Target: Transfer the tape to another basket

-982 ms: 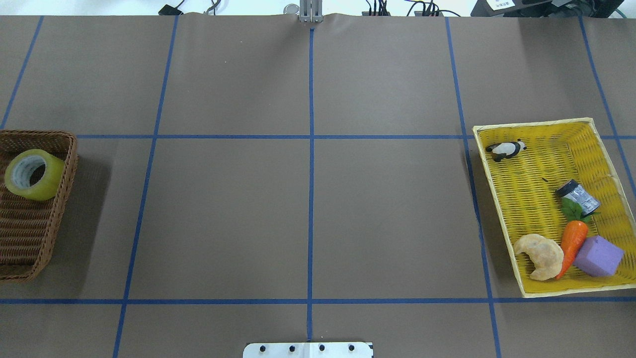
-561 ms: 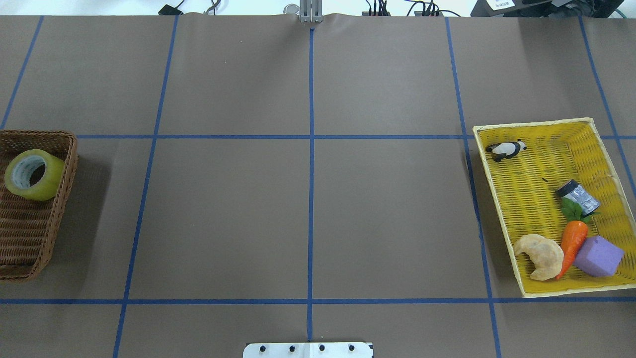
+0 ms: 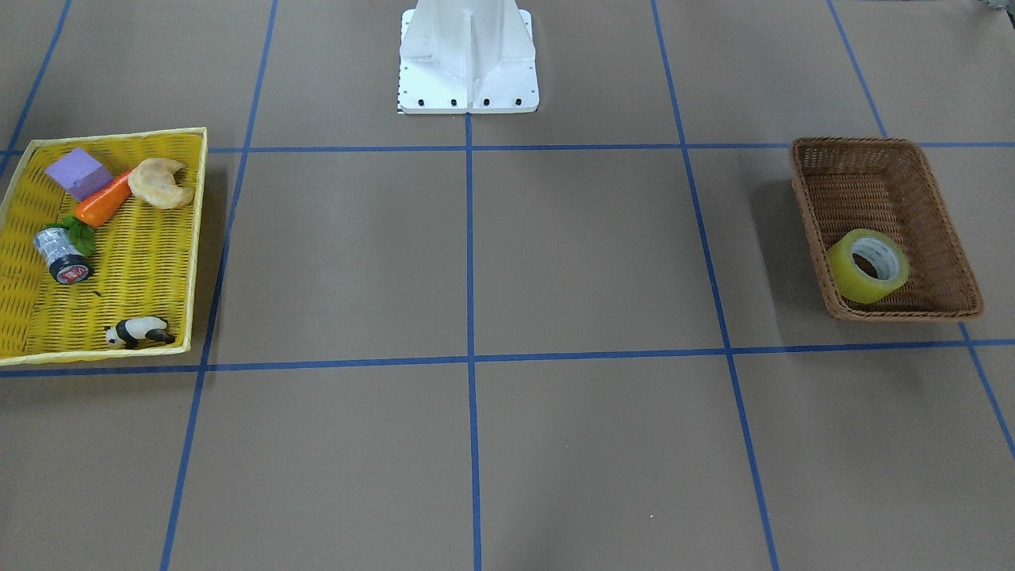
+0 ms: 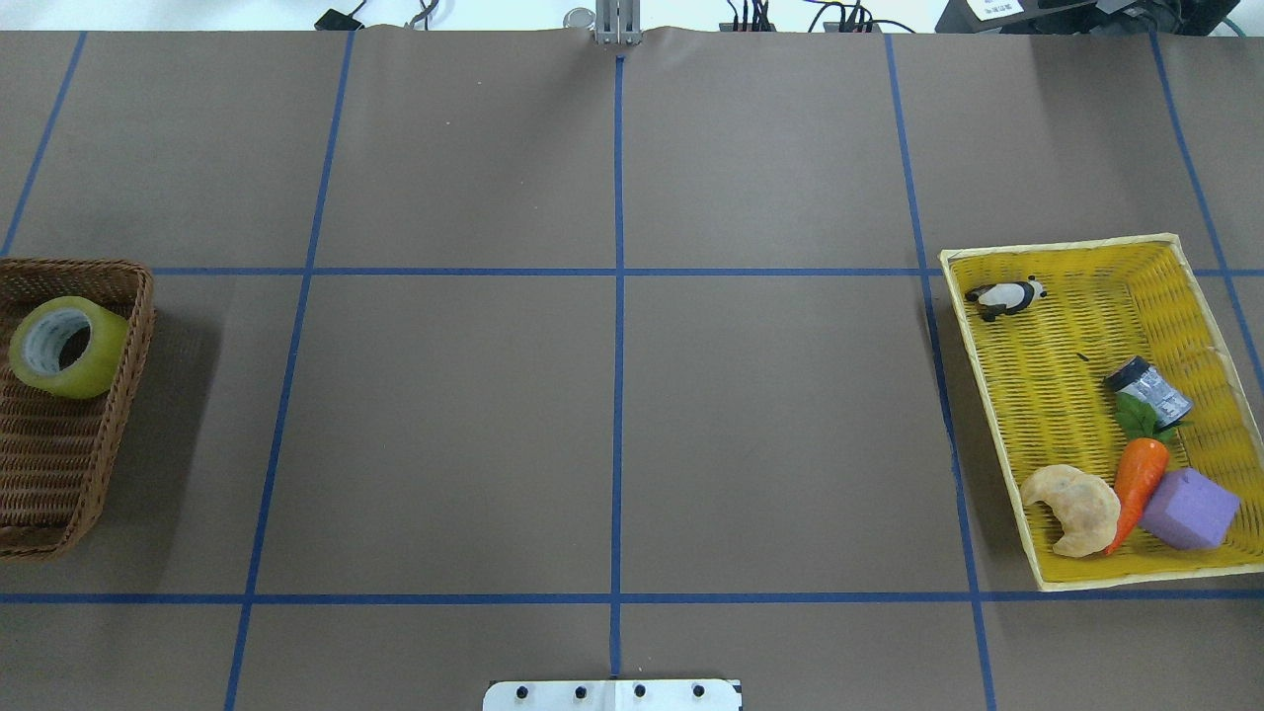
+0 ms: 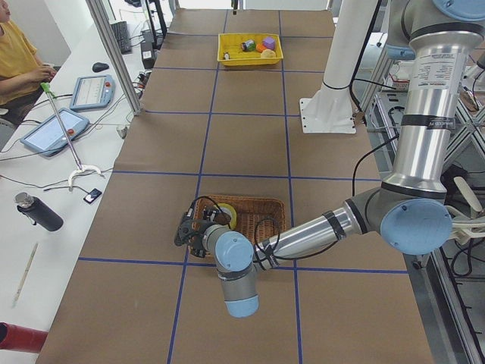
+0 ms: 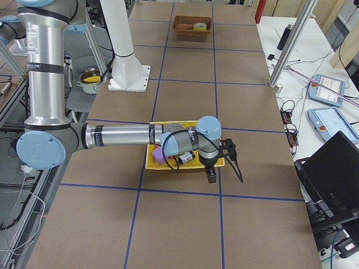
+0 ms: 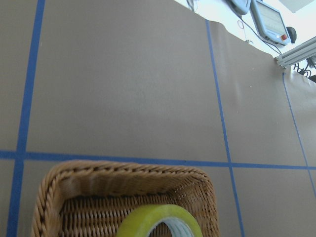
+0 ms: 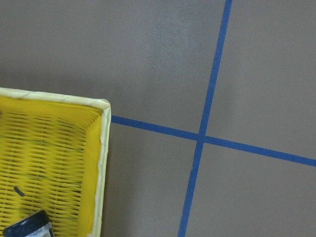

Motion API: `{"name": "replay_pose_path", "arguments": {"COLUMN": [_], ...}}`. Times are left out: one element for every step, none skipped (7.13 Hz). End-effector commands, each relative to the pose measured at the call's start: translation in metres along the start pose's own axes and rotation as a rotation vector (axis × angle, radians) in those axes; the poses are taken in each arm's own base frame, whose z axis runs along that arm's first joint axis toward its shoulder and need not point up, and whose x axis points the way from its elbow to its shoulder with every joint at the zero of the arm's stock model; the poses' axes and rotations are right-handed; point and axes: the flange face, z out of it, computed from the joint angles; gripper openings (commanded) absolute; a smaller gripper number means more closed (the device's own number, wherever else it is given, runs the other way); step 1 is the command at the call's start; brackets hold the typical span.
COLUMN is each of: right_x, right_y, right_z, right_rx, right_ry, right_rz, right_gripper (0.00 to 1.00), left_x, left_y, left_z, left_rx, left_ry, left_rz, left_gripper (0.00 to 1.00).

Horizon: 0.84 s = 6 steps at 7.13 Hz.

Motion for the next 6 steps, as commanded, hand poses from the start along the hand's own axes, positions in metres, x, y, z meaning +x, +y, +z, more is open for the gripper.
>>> {"name": "replay_pose_path", "arguments": {"right_x": [0.000, 0.000, 0.000, 0.000, 0.000, 0.000], "right_y": [0.000, 0.000, 0.000, 0.000, 0.000, 0.000], "right_z": [0.000, 0.000, 0.000, 0.000, 0.000, 0.000], "right_rx": [0.000, 0.000, 0.000, 0.000, 0.001, 0.001], "right_ry": [0.000, 0.000, 0.000, 0.000, 0.000, 0.000], "right_rz": [0.000, 0.001, 0.001, 0.000, -0.001, -0.001], "right_gripper": [1.00, 1.00, 1.00, 1.00, 1.00, 1.00], "left_x": [-0.027, -0.038, -0.047, -0.051, -0.058, -0.073], "left_y": [0.002, 0.009, 0.008, 0.004, 0.003, 0.001], "left_z": [-0.013, -0.021, -0.023, -0.020, -0.018, -0.020], "left_rx": [0.119, 0.128, 0.125, 0.083, 0.035, -0.034], "left_ry": [-0.261, -0.369, -0.451, -0.472, -0.490, -0.520], "left_rz": [0.385, 0.505, 0.590, 0.592, 0.569, 0.497], "left_gripper": [0.99, 0.99, 0.99, 0.99, 0.99, 0.99]}}
